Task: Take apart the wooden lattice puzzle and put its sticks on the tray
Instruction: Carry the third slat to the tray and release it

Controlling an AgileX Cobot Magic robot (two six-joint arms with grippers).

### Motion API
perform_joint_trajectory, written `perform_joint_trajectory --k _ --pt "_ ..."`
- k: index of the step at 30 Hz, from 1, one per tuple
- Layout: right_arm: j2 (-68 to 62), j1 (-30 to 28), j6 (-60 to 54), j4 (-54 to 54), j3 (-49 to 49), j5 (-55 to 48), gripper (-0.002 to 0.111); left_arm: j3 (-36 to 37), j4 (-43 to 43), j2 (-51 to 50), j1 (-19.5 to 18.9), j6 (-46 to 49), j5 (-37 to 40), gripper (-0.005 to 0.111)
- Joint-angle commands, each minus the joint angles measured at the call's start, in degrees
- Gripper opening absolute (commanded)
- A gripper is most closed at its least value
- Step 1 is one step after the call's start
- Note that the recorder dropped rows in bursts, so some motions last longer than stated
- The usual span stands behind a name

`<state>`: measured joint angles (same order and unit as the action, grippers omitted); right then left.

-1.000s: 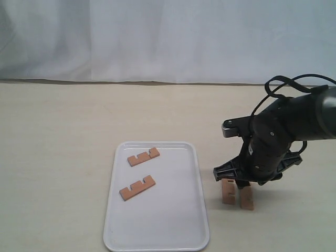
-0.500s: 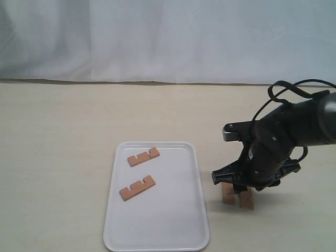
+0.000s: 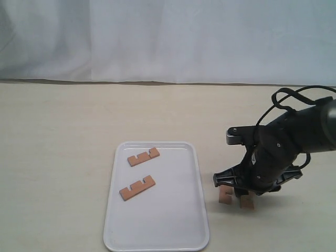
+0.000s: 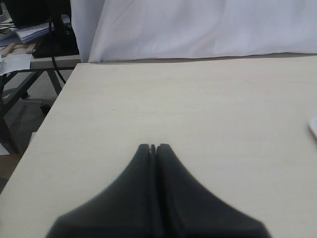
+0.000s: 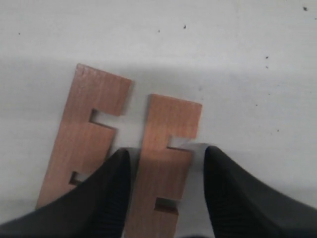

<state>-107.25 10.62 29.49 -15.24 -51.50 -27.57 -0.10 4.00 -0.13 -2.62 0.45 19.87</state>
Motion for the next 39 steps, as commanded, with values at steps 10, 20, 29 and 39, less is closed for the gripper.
perform_joint_trajectory --k 10,20,29,39 --pt "3.75 -1.44 -0.7 0.64 2.07 3.55 0.004 0.1 -0.05 0.13 0.01 -0.05 -0.91 0.0" --pt "10.91 9.1 -5.32 1.05 -7.0 -2.72 0.004 0.1 -0.05 0.13 0.01 -0.05 -0.91 0.0" --pt "-0.43 18.86 -4.62 1.05 -17.52 -5.72 0.004 0.1 -0.05 0.13 0.01 -0.05 -0.91 0.0" --pt "-10.82 18.86 -1.82 2.07 -22.65 -5.13 0.005 0.1 -0.05 0.13 0.01 -0.05 -0.91 0.0"
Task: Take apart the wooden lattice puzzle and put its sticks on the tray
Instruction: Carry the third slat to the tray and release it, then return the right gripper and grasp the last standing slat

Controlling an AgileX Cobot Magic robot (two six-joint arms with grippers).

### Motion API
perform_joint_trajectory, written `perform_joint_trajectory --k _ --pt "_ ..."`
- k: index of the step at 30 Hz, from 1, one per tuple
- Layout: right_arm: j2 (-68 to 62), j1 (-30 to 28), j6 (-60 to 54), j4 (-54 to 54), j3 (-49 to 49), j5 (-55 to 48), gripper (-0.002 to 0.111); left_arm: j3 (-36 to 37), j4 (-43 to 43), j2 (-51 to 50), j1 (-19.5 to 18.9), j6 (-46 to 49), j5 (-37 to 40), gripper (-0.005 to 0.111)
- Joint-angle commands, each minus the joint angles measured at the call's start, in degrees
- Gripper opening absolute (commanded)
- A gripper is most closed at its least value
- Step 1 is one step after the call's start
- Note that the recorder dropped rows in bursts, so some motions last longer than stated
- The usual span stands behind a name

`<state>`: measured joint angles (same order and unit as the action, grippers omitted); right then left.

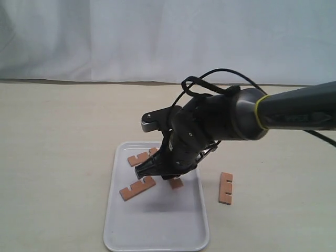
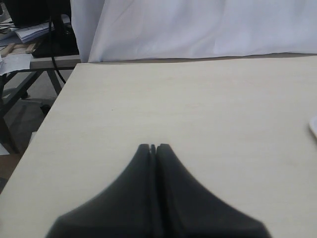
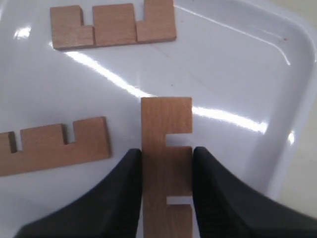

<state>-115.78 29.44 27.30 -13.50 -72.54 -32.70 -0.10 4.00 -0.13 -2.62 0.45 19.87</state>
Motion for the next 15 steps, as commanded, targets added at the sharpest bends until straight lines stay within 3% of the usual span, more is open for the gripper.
perform_joint_trajectory --k 1,5,11,15 --pt "-2.78 0.04 0.37 0.34 -1.82 0.0 0.005 0.1 -0.05 0.13 0.01 -0.05 -0.91 0.0" --pt "-3.49 0.04 0.45 0.43 -2.7 -0.13 0.013 0.1 -0.05 0.13 0.01 -0.05 -0.91 0.0" --pt "-1.28 0.04 0.35 0.6 -2.7 -0.11 0.047 0.1 -0.05 0.13 0.01 -0.05 -0.91 0.0" --pt "2.04 0.04 0.12 0.6 -2.7 -1.9 0.057 0.1 -0.05 0.13 0.01 -0.05 -0.91 0.0"
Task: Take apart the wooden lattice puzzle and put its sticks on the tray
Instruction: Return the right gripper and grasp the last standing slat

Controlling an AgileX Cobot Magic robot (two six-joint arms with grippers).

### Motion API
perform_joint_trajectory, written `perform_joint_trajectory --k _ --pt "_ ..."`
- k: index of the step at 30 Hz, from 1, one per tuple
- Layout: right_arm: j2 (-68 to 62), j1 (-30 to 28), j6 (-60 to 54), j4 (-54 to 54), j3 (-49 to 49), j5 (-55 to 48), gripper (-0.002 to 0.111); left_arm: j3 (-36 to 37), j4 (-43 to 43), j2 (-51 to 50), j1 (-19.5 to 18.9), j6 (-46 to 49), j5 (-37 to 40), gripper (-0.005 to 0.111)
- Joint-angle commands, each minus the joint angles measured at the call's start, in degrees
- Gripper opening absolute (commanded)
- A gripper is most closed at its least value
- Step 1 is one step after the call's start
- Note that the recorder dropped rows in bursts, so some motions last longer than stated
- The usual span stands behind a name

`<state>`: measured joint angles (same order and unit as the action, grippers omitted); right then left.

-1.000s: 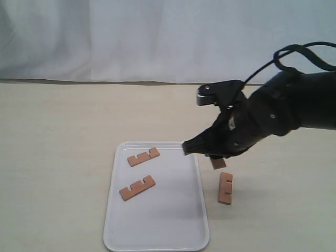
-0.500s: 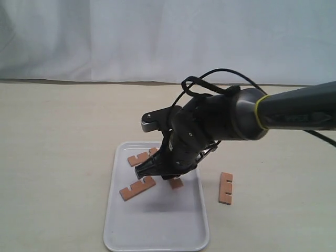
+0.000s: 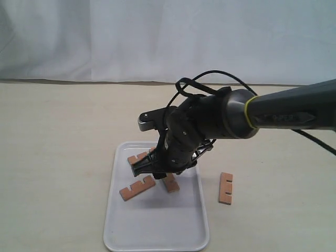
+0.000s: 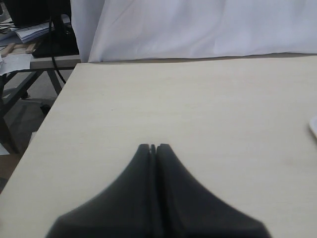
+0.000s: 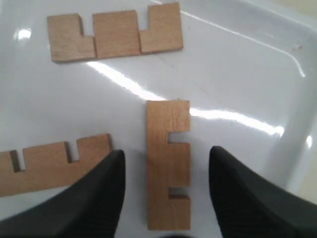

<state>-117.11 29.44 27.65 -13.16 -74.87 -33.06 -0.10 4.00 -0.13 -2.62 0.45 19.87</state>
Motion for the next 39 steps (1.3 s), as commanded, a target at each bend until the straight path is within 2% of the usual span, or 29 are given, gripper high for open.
perform_joint_trajectory --k 1,7,10,16,22,28,33,39 --pt "4.24 0.04 -0.37 0.26 -0.37 -2.29 0.058 0.1 -0.05 0.13 0.01 -0.05 -0.91 0.0" --pt "8.95 0.04 -1.12 -3.15 -0.12 -10.17 0.058 0.1 -0.05 0.13 0.01 -0.05 -0.91 0.0" --pt "10.88 0.04 -0.41 -4.2 1.51 -10.99 0.057 0.1 -0.05 0.13 0.01 -0.05 -0.91 0.0" --pt "13.16 -0.74 1.86 -4.55 7.86 -6.39 0.057 0.1 -0.05 0.13 0.01 -0.05 -0.91 0.0" --pt "13.27 -6.7 8.39 -4.71 13.0 -5.1 0.057 0.1 -0.05 0.13 0.01 -0.05 -0.91 0.0" --pt "13.27 -11.13 11.14 -4.35 19.76 2.96 0.057 0.1 -0.05 0.13 0.01 -0.05 -0.91 0.0" --pt "12.93 -13.36 11.94 -4.06 21.89 6.11 0.057 0.1 -0.05 0.13 0.01 -0.05 -0.91 0.0" --pt "10.46 -13.46 12.22 -3.93 21.99 8.93 0.057 0.1 -0.05 0.13 0.01 -0.05 -0.91 0.0"
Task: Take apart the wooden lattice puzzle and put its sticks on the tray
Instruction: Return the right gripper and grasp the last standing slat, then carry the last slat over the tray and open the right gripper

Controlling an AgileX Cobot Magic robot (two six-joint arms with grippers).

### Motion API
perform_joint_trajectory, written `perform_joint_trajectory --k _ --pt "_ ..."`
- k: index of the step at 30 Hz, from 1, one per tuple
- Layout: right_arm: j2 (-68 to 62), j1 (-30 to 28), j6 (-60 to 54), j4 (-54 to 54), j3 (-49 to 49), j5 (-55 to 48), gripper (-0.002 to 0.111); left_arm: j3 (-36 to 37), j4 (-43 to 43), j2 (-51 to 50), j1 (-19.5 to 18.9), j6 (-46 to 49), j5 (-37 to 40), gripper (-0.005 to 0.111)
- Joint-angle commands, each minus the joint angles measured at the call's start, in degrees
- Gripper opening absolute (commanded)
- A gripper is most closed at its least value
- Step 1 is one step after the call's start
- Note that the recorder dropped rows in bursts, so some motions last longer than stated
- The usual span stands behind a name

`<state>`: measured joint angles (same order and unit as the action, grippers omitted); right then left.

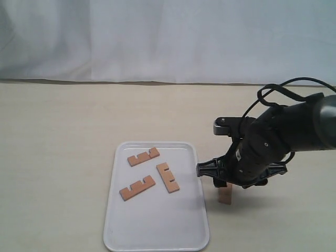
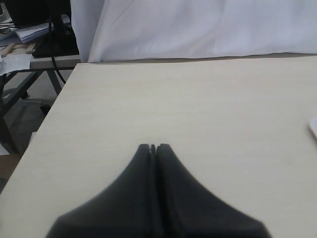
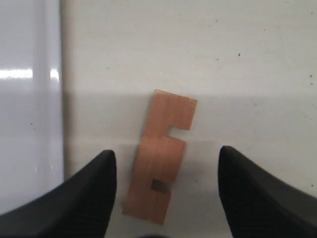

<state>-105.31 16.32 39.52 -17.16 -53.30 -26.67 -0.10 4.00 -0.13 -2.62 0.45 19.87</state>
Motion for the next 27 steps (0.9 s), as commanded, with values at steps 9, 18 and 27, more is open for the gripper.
perform_joint_trajectory --k 9,18,27 --pt "-4.49 -0.19 0.34 0.84 0.42 2.9 0.055 0.1 -0.05 0.13 0.01 -0.05 -0.91 0.0" --pt "-4.54 -0.19 0.34 -0.07 0.69 3.23 0.005 0.1 -0.05 0.13 0.01 -0.05 -0.91 0.0" --pt "3.92 0.17 -0.34 -2.36 -1.95 0.97 0.005 0.1 -0.05 0.13 0.01 -0.05 -0.91 0.0"
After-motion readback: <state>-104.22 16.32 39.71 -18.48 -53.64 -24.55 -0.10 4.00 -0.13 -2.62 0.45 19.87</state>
